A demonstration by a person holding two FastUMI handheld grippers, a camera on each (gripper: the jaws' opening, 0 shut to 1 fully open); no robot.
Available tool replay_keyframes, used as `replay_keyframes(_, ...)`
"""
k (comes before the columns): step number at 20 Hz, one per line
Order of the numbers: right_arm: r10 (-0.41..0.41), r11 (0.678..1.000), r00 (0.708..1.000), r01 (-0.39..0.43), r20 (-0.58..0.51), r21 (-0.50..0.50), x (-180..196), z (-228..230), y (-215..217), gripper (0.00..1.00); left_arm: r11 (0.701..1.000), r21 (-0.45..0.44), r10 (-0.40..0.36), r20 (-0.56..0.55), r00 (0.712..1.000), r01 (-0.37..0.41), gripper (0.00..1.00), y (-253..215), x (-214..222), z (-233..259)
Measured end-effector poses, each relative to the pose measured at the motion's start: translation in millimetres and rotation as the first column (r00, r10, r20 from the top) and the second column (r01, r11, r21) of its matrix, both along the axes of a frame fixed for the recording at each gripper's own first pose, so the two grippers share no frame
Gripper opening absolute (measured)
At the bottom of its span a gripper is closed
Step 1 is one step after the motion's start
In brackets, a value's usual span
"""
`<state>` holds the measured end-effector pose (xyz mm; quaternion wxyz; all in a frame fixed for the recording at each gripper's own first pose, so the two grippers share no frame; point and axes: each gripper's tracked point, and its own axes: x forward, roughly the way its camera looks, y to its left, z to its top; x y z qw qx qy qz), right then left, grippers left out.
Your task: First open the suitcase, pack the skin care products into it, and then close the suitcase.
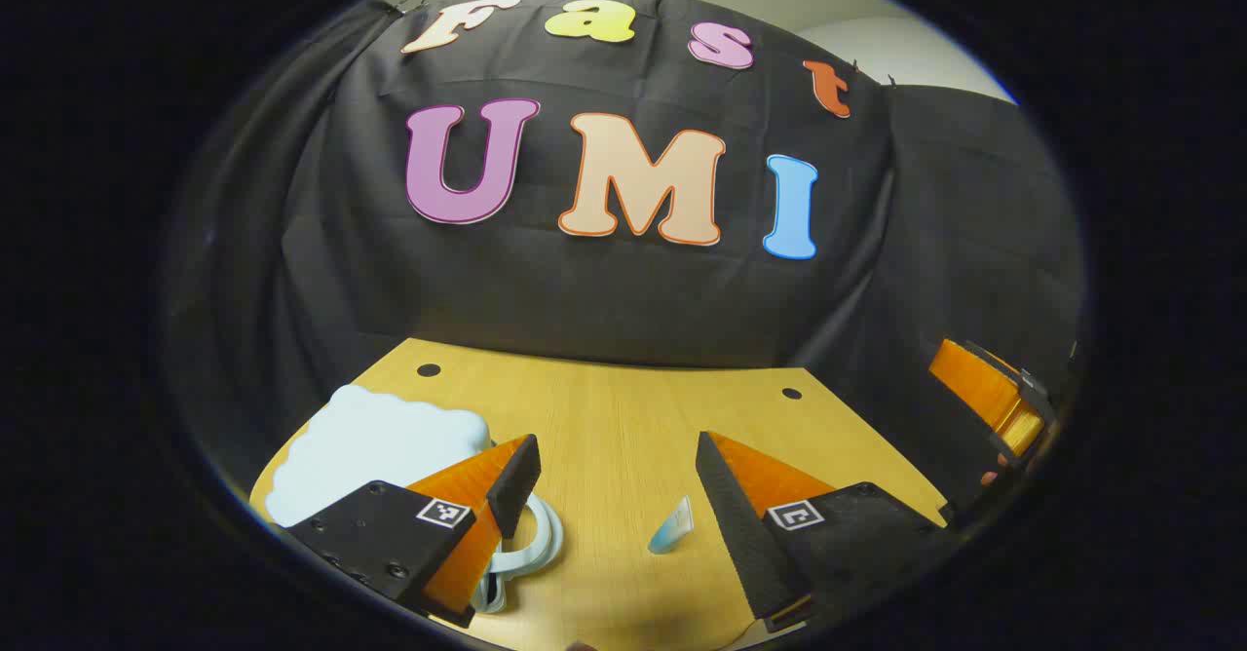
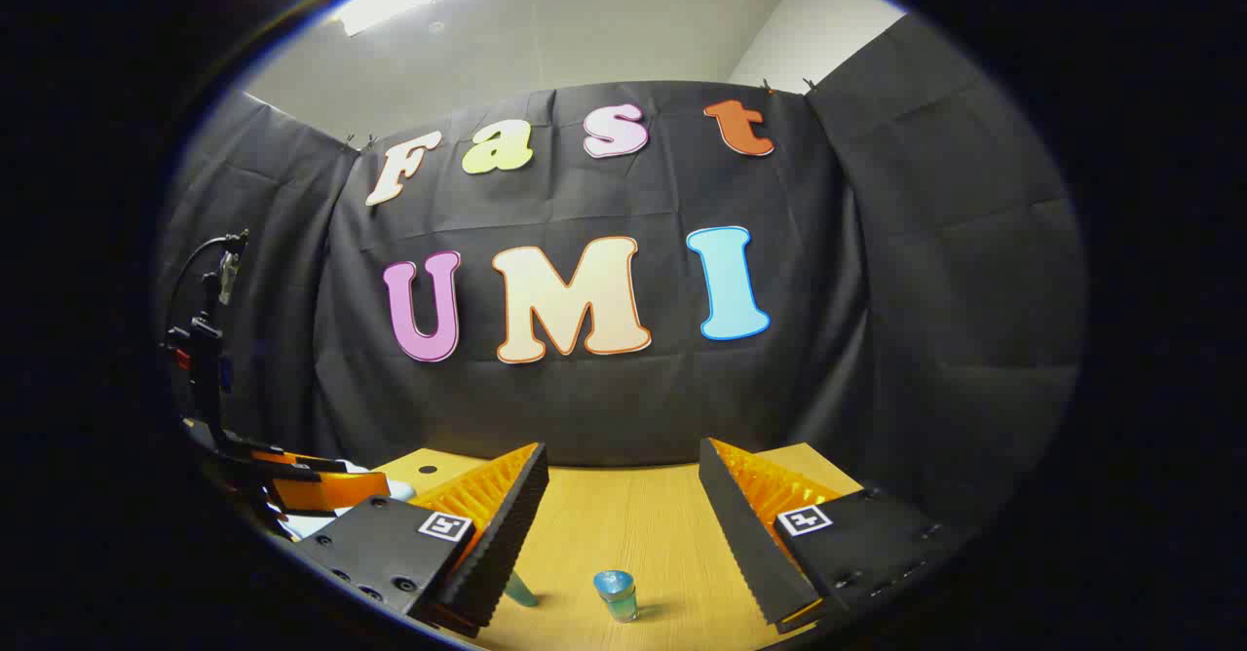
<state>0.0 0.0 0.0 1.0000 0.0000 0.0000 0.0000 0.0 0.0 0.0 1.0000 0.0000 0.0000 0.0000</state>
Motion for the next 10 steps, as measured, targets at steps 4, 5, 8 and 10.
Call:
replay_keyframes(4,-0.015,1.0,1.0,0.015,-0.015,0.004,-1,-6,-4,0.98,1.0,0.009,0.003,-0.059,0.998,-0.002,0.95,3,-1,-13)
replay_keyframes(5,-0.016,1.0,1.0,0.016,-0.018,0.006,-2,-8,-4,0.98,1.0,0.02,0.003,-0.067,0.998,-0.002,0.95,4,-2,-15)
replay_keyframes(8,-0.017,1.0,0.999,0.018,-0.032,0.019,-2,-11,-3,0.98,0.999,0.045,0.0,-0.089,0.996,0.004,0.92,5,-4,-20)
replay_keyframes(10,-0.015,1.0,0.999,0.015,-0.046,0.014,0,-16,-1,0.98,0.999,0.037,-0.006,-0.128,0.992,0.01,0.95,6,-3,-27)
